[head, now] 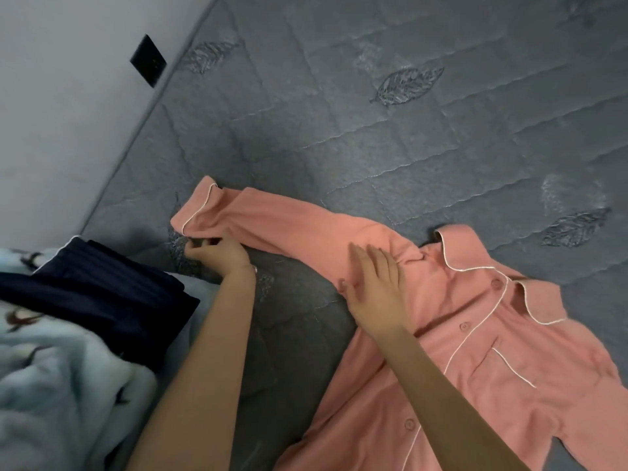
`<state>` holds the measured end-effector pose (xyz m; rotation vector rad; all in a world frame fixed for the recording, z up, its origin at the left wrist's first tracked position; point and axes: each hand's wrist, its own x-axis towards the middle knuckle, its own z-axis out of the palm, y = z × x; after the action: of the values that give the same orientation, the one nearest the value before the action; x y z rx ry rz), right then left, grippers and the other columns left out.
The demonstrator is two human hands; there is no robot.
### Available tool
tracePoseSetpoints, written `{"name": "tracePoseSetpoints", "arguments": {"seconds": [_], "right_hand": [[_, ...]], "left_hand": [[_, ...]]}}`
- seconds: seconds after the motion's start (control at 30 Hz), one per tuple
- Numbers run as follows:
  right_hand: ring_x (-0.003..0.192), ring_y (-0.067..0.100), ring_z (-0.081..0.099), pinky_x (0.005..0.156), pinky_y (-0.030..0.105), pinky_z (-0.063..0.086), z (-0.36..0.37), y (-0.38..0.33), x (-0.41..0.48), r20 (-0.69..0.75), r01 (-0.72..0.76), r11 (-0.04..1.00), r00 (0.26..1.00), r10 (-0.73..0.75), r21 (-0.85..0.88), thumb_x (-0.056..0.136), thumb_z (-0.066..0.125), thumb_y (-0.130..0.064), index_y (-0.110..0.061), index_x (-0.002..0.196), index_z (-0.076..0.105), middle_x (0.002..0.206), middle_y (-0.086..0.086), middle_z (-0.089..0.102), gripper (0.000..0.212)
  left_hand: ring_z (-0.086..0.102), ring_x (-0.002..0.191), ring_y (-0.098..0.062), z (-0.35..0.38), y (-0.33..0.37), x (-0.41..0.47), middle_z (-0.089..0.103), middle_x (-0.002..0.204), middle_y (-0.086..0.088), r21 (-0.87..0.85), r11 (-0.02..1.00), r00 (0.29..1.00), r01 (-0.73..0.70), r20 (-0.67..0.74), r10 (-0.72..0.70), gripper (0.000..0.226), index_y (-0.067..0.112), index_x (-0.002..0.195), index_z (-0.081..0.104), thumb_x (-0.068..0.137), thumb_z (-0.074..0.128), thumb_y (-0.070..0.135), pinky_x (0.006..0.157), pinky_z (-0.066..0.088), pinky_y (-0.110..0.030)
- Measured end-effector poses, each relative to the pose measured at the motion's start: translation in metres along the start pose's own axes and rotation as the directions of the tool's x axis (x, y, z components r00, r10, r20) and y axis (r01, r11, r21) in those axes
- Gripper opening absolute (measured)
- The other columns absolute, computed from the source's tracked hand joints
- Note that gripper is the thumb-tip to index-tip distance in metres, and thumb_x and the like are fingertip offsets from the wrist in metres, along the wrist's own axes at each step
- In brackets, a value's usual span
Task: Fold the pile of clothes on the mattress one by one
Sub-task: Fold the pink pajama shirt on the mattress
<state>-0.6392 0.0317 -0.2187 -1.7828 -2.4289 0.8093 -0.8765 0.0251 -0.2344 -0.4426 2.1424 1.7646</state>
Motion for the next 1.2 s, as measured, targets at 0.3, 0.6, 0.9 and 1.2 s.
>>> {"name": "tracePoseSetpoints", "arguments": {"seconds": [0.3, 0.6, 0.9, 1.2], "right_hand": [[0.135, 0.017, 0.035, 0.114, 0.023, 0.017, -0.013, -0.043, 0.020, -0.093, 0.060, 0.956, 0.995, -0.034, 0.286, 0.089, 0.056, -0.038, -0.018, 0.143, 0.043, 0.145, 0.002, 0.045, 0.059], [0.120, -0.006, 0.050, 0.096, 0.012, 0.044, -0.043, -0.082, 0.031, 0.208, -0.269, 0.233, 0.944, 0.254, 0.934, 0.096, 0.056, -0.022, -0.021, 0.140, 0.040, 0.136, -0.006, 0.052, 0.046], [0.108, 0.012, 0.061, 0.093, 0.022, 0.046, -0.032, -0.012, 0.018, 0.217, -0.371, 0.177, 0.800, 0.559, 0.912, 0.074, 0.078, -0.036, -0.014, 0.125, 0.054, 0.119, 0.001, 0.065, 0.061], [0.082, -0.010, 0.056, 0.086, 0.017, 0.043, -0.054, 0.045, -0.027, -0.065, -0.103, 0.185, 0.686, 0.725, 0.977, 0.102, 0.045, -0.021, -0.016, 0.104, 0.068, 0.087, -0.013, 0.062, 0.024]], "left_hand": [[0.058, 0.117, -0.019, 0.004, 0.005, -0.013, 0.055, 0.133, -0.015, -0.097, 0.995, 0.963, 0.040, 0.270, -0.012, 0.054, 0.004, 0.138, 0.041, 0.087, 0.056, -0.009, 0.096, 0.052, -0.036], [0.056, 0.099, -0.019, -0.010, -0.026, -0.075, 0.059, 0.118, -0.015, 0.079, 0.604, 0.349, -0.793, 0.871, 0.345, 0.044, 0.003, 0.133, 0.050, 0.090, 0.041, 0.010, 0.083, 0.050, -0.034], [0.042, 0.076, -0.021, -0.018, -0.074, -0.116, 0.053, 0.079, -0.006, -0.347, -0.111, -0.364, -0.931, 0.902, 0.233, 0.034, 0.015, 0.101, 0.056, 0.070, 0.042, 0.010, 0.061, 0.038, -0.031], [0.041, 0.090, -0.025, -0.029, -0.089, -0.155, 0.045, 0.103, -0.005, -0.157, -0.055, -0.166, -0.986, 0.945, 0.282, 0.052, 0.018, 0.122, 0.047, 0.074, 0.053, 0.002, 0.079, 0.042, -0.040]]}}
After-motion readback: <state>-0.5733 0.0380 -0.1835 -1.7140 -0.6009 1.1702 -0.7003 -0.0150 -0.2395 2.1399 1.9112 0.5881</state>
